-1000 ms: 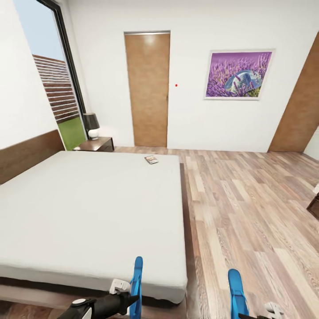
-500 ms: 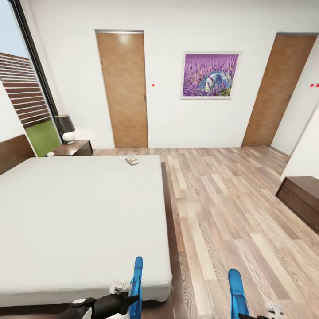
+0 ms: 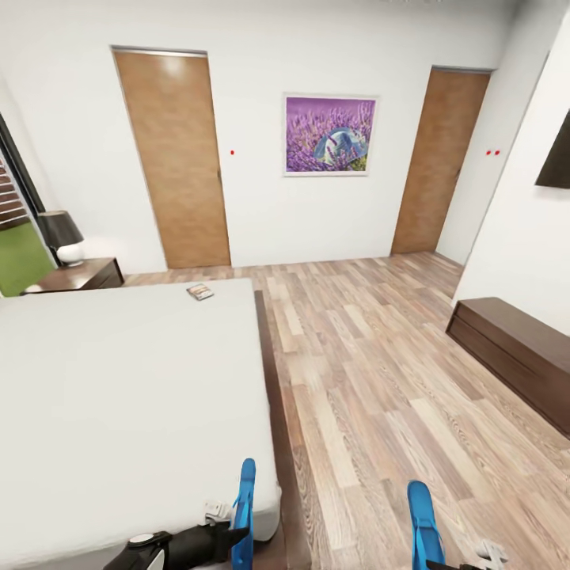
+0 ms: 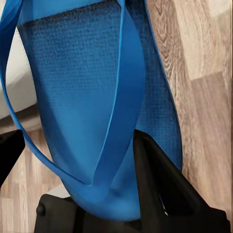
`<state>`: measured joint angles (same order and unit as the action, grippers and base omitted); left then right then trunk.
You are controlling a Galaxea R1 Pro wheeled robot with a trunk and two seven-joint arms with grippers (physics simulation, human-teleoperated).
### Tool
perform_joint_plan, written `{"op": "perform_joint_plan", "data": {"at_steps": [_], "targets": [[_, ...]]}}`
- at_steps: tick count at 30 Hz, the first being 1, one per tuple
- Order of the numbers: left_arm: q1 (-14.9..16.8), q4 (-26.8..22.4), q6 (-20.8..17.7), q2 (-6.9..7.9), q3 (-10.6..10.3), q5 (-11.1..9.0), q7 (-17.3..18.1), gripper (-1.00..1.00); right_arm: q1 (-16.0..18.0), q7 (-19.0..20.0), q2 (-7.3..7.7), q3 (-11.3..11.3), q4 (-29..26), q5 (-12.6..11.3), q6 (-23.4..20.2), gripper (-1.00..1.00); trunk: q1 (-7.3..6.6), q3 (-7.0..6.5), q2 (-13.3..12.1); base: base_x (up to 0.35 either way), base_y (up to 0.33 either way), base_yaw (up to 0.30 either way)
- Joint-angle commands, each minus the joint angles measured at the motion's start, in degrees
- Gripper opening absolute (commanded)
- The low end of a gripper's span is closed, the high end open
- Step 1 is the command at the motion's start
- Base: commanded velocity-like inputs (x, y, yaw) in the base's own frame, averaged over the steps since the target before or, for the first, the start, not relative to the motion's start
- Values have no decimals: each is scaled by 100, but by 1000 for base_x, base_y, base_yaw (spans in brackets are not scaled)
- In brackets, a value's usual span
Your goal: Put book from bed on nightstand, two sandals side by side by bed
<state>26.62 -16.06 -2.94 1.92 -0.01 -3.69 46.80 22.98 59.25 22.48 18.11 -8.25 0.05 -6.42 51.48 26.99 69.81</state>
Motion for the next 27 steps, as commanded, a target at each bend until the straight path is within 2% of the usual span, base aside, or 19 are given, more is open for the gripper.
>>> {"op": "perform_joint_plan", "data": {"at_steps": [1,27], "targets": [[2,-2,-31,2,1,-44,22,-100,5,25,0,35,-2,-13,-79,-100,0,6,3,0,0,-300],[2,-2,-31,2,1,-42,22,-100,5,25,-2,34,-2,-13,-78,-100,0,6,3,0,0,-300]]}}
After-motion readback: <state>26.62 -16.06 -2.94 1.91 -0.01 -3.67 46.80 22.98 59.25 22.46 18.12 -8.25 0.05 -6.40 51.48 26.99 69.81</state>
